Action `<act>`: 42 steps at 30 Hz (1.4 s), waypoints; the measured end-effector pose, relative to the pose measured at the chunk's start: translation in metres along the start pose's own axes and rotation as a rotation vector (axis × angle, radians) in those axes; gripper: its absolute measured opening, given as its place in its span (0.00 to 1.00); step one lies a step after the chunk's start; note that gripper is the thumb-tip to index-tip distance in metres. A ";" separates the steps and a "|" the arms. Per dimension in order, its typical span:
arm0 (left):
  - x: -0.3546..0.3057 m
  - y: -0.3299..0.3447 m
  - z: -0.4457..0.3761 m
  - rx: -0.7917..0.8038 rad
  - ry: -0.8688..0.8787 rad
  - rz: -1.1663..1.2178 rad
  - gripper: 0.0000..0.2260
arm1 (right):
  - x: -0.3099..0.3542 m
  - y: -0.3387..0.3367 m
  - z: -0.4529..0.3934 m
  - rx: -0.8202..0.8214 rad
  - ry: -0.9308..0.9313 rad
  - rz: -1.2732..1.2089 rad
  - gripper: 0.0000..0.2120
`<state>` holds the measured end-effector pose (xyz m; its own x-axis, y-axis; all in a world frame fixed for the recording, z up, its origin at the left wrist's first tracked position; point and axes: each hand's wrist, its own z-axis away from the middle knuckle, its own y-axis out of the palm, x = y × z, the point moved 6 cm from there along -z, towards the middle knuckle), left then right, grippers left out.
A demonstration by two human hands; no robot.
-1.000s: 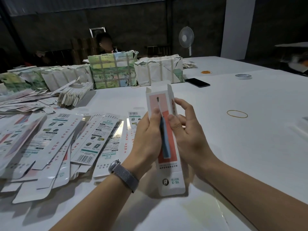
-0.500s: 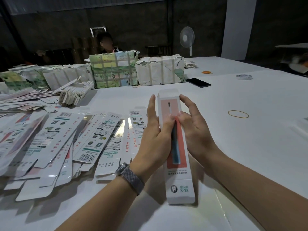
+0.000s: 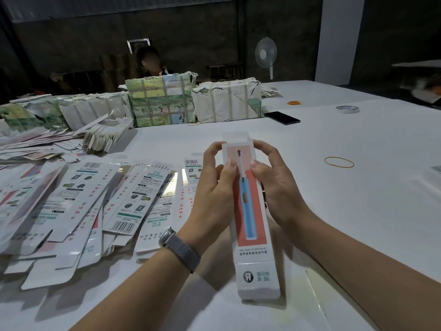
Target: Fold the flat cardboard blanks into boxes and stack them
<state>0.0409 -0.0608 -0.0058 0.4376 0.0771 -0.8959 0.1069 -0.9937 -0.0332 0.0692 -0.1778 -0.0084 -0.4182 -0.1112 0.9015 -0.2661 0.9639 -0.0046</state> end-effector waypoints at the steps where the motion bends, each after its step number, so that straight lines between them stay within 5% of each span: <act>1: 0.000 0.001 0.000 0.010 0.006 -0.013 0.09 | 0.000 -0.002 -0.001 -0.012 0.014 -0.014 0.08; 10: 0.010 0.005 0.001 0.078 -0.031 -0.059 0.20 | 0.003 -0.009 -0.007 -0.085 0.029 -0.083 0.07; 14: 0.012 0.005 0.001 0.077 -0.061 -0.056 0.20 | -0.002 -0.014 -0.008 -0.101 -0.005 -0.107 0.01; 19: 0.015 0.003 0.003 0.079 -0.111 -0.050 0.12 | 0.000 -0.016 -0.005 -0.153 -0.020 -0.045 0.07; 35: 0.016 0.011 0.004 0.118 -0.105 -0.114 0.14 | 0.006 -0.018 -0.007 -0.187 0.074 -0.051 0.13; 42: 0.016 0.012 0.005 0.129 -0.088 -0.145 0.16 | 0.004 -0.022 -0.006 -0.247 0.107 -0.060 0.06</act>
<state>0.0446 -0.0717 -0.0231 0.3454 0.2186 -0.9126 0.0457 -0.9752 -0.2164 0.0789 -0.1981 -0.0021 -0.3102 -0.1565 0.9377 -0.0624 0.9876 0.1442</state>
